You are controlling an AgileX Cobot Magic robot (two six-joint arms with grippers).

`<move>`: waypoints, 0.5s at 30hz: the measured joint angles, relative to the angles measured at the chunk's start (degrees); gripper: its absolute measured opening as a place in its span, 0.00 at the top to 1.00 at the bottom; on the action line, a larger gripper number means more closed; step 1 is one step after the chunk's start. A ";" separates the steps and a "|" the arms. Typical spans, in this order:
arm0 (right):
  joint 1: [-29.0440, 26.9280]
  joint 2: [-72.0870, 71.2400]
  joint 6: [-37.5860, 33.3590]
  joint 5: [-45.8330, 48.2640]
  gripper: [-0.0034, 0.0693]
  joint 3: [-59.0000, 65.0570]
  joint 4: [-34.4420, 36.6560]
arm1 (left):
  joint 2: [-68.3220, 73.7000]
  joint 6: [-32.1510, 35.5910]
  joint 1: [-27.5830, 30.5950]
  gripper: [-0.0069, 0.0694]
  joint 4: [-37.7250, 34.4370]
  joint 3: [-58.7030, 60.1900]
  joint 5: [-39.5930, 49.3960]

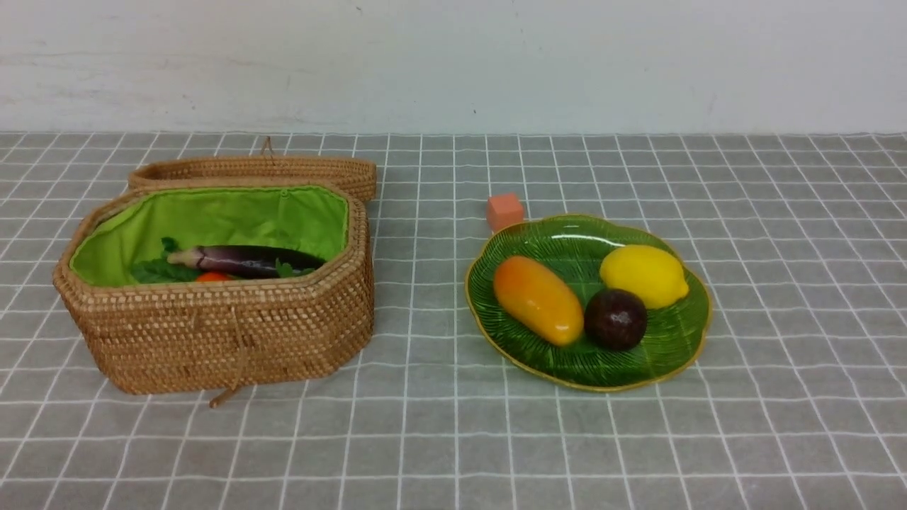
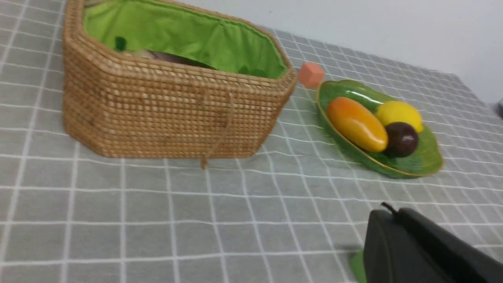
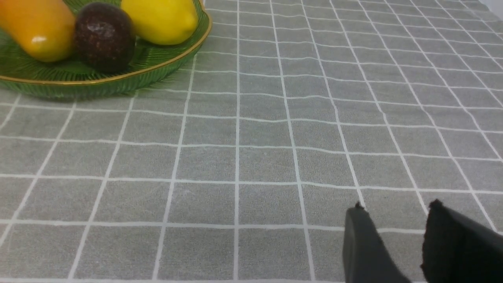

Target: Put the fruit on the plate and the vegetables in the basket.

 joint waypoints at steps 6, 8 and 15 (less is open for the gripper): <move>0.00 0.00 0.00 -0.05 0.62 0.00 0.00 | 3.65 -3.87 0.00 0.93 6.69 0.49 -5.03; 0.00 0.00 0.00 -0.05 0.62 0.00 0.00 | 4.63 -6.99 0.00 0.93 9.18 1.45 -7.73; 0.00 0.00 -0.02 -0.05 0.62 0.00 0.00 | 4.72 -8.10 5.90 0.93 10.78 10.42 -21.16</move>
